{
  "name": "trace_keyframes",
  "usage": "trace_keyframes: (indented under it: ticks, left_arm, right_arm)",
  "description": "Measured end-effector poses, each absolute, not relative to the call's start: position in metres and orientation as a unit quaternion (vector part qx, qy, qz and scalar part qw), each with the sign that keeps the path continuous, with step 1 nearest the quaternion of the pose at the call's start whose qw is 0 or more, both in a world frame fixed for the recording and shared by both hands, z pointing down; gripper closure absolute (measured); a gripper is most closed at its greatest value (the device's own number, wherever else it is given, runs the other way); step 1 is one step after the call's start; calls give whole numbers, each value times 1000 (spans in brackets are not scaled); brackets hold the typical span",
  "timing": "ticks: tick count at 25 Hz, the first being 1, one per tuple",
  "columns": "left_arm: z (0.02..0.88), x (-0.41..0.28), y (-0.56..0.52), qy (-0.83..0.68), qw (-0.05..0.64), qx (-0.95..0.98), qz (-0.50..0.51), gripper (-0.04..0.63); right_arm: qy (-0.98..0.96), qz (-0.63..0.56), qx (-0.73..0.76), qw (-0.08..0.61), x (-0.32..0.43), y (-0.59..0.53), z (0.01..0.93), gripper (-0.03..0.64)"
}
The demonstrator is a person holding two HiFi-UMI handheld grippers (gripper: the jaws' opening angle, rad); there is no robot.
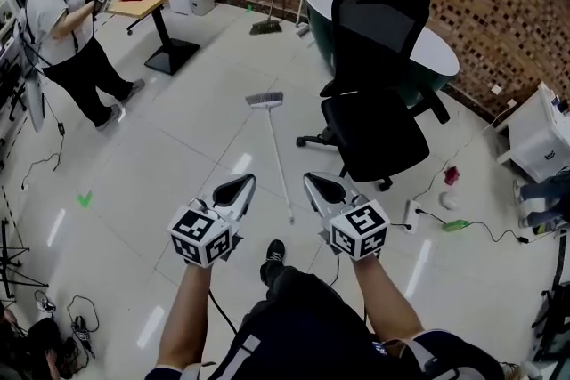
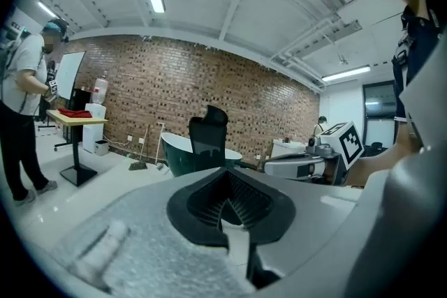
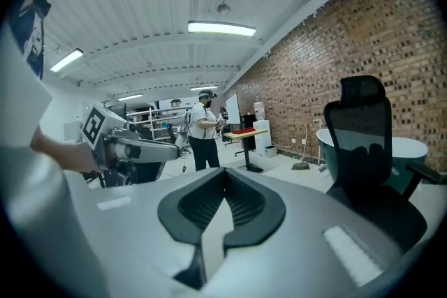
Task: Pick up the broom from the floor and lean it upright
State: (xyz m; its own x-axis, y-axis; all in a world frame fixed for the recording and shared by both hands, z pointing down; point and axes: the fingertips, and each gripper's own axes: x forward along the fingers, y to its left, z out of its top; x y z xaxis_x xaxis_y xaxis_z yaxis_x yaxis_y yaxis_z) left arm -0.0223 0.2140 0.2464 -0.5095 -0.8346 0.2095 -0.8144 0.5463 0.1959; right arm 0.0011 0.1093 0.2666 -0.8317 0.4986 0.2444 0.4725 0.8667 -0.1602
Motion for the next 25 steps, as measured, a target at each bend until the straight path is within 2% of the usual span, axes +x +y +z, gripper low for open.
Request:
trace_keyframes:
  ticks: [5, 10, 19, 25]
  left_arm:
    - [261, -86, 178, -824, 139, 549, -22, 595]
    - [279, -128, 136, -770, 157, 619, 4, 594]
    - [360, -156, 62, -629, 202, 750, 38, 595]
    - [457, -156, 35, -515, 207, 822, 126, 594]
  right_arm:
    - [-968, 81, -201, 123, -67, 87, 278, 611]
    - [-979, 73, -151, 119, -101, 59, 278, 611]
    - [-982, 101, 24, 155, -100, -13, 335, 611]
    - [-965, 139, 158, 157, -79, -39, 397, 611]
